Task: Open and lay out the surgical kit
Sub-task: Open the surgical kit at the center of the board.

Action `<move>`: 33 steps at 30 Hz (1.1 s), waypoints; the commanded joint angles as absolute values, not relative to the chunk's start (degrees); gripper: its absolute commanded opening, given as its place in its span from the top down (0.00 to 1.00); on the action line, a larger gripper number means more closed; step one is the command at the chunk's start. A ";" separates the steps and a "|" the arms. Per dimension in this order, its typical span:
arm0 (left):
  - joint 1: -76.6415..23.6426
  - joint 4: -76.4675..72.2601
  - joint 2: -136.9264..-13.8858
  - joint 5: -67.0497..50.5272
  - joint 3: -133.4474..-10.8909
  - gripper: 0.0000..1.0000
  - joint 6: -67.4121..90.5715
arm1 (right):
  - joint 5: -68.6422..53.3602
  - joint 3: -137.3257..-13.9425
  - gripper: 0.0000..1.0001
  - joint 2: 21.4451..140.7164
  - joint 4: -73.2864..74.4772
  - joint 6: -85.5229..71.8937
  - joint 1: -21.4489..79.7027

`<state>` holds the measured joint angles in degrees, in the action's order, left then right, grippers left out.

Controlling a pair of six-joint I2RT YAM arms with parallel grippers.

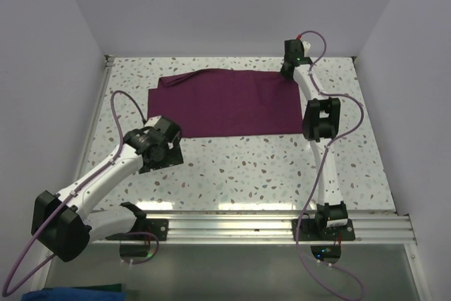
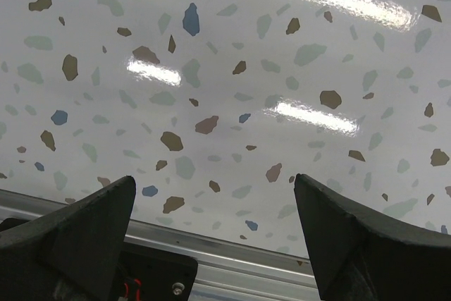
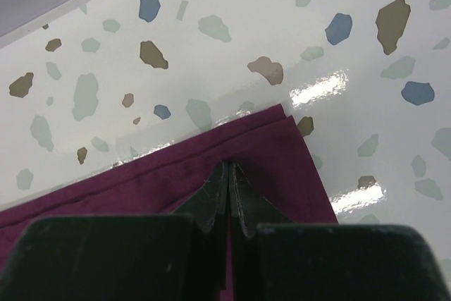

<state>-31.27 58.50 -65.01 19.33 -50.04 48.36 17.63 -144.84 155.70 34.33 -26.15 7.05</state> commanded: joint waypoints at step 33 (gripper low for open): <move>-31.46 55.90 -61.17 21.36 -49.66 0.01 47.55 | 12.30 -137.73 1.00 144.94 34.72 -28.30 10.20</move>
